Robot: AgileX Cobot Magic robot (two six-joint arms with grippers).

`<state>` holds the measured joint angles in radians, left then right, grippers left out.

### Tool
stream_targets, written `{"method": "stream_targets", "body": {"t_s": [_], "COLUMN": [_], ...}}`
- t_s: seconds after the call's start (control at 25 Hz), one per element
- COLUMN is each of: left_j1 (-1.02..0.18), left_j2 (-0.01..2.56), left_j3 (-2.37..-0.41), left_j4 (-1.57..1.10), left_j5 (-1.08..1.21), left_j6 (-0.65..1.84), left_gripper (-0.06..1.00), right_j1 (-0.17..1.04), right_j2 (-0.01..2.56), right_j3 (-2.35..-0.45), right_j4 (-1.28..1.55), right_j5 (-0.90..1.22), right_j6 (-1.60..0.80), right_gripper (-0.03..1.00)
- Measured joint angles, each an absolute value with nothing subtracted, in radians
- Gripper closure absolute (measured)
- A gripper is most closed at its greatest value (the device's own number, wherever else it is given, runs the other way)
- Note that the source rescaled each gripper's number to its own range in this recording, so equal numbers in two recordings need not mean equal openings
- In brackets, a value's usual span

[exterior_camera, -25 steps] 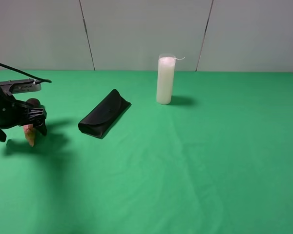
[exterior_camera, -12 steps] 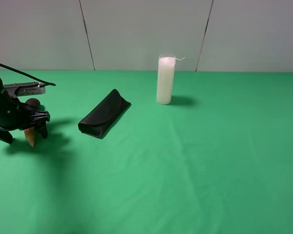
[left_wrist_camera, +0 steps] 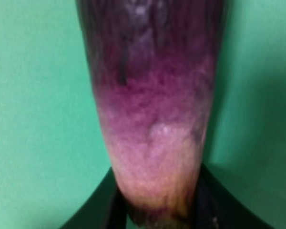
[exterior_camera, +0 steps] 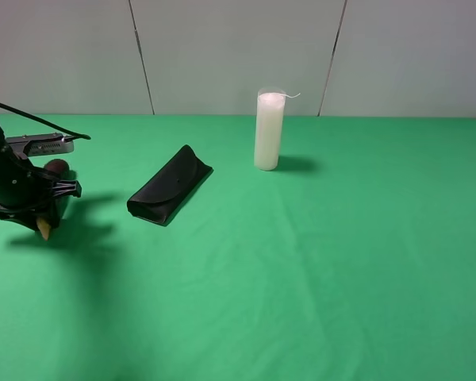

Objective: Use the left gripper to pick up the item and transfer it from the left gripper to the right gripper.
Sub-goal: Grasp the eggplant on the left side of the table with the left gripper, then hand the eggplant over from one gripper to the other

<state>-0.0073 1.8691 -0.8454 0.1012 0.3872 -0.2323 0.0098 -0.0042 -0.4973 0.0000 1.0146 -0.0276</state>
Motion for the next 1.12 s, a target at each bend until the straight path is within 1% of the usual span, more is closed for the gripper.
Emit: {"method": "stream_targets", "body": {"t_s": [0.72, 1.12], "left_j1": [-0.007, -0.007], "left_j2": [1.869, 1.846], "left_j3": [-0.845, -0.848], "left_j4": [0.101, 0.103], "left_j5": [0.387, 0.497], "left_j6": [-0.232, -0.219], "left_gripper": [0.94, 0.94], "right_j1": [0.01, 0.01], "right_j2": [-0.004, -0.004], "right_j3": [-0.497, -0.497], "right_j4": [0.0, 0.0], "right_j5": [1.015, 1.015], "right_j6": [-0.028, -0.028], "right_gripper": [-0.03, -0.03]}}
